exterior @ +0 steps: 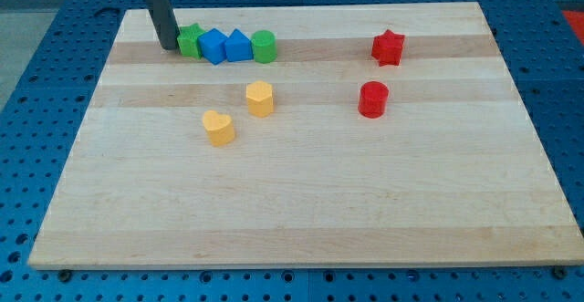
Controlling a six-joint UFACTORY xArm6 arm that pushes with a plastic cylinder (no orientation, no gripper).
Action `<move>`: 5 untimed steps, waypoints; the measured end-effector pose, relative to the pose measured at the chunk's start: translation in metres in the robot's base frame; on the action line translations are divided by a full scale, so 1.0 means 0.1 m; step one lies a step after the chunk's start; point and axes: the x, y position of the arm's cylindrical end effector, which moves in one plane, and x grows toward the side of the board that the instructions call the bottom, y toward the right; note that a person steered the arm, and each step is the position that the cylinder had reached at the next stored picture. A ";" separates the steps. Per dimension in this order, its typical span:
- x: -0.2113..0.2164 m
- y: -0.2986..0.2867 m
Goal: Push yellow hexagon to the yellow heart
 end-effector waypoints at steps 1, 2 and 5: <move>0.00 -0.39; 0.24 -0.89; 0.81 -0.82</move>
